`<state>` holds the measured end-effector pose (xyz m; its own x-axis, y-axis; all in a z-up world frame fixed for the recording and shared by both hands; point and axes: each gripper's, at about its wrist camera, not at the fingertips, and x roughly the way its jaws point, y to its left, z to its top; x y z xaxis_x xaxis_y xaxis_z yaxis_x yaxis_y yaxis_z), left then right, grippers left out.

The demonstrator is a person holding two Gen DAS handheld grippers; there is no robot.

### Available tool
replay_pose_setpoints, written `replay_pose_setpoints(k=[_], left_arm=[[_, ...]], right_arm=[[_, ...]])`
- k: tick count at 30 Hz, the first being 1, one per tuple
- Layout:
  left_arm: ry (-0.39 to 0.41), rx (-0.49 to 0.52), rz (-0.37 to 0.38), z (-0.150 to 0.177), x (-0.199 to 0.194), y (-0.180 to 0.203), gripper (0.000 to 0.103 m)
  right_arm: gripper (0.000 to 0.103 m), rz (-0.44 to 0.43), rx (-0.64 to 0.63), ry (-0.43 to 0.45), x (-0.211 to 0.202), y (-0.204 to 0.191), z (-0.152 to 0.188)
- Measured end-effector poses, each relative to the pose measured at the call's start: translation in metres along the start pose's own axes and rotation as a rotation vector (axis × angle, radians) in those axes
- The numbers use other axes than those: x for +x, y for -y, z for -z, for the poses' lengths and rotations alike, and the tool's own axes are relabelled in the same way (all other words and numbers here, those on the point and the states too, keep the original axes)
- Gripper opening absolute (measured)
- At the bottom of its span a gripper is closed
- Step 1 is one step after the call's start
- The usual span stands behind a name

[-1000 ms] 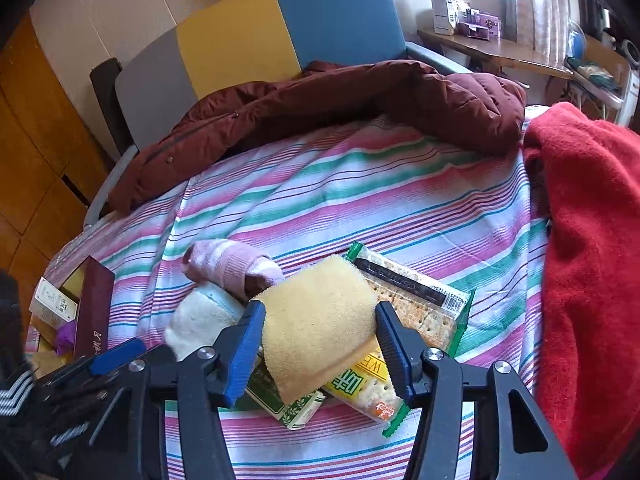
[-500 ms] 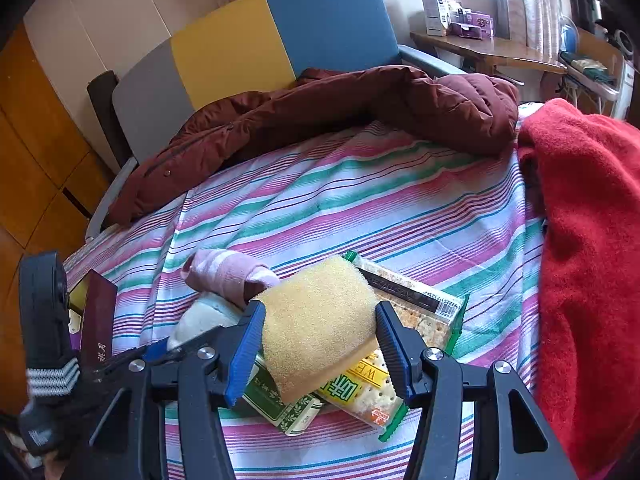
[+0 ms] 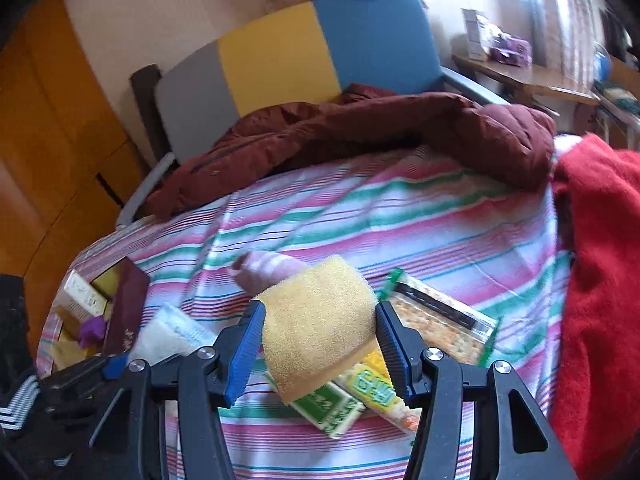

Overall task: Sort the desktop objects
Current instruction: 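Carry the white sock and yellow sponge over the gold tray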

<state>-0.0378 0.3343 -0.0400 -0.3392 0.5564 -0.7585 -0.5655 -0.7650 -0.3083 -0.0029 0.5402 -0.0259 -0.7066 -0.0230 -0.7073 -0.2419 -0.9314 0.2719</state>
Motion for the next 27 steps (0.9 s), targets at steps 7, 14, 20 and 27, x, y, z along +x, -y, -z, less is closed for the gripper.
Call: replay_pose_setpoints(k=[7,14,20,27], left_arm=[[0.07,-0.003,-0.013,0.012,-0.055,-0.015,0.049],[0.124,-0.036,-0.048,0.021,-0.103,-0.051,0.049],[0.187,-0.117,-0.119,0.028,-0.143,-0.108,0.049],[0.239,-0.243,-0.251,0.044,-0.185,-0.191,0.049]], right_arm=[[0.057,-0.052,-0.079,0.006,-0.003,-0.02,0.005],[0.057,-0.064,-0.122,-0.024,0.001,-0.031,0.011],[0.057,-0.071,-0.109,-0.033,0.003,-0.032,0.013],[0.057,-0.128,-0.059,-0.006,-0.014,-0.044,0.014]])
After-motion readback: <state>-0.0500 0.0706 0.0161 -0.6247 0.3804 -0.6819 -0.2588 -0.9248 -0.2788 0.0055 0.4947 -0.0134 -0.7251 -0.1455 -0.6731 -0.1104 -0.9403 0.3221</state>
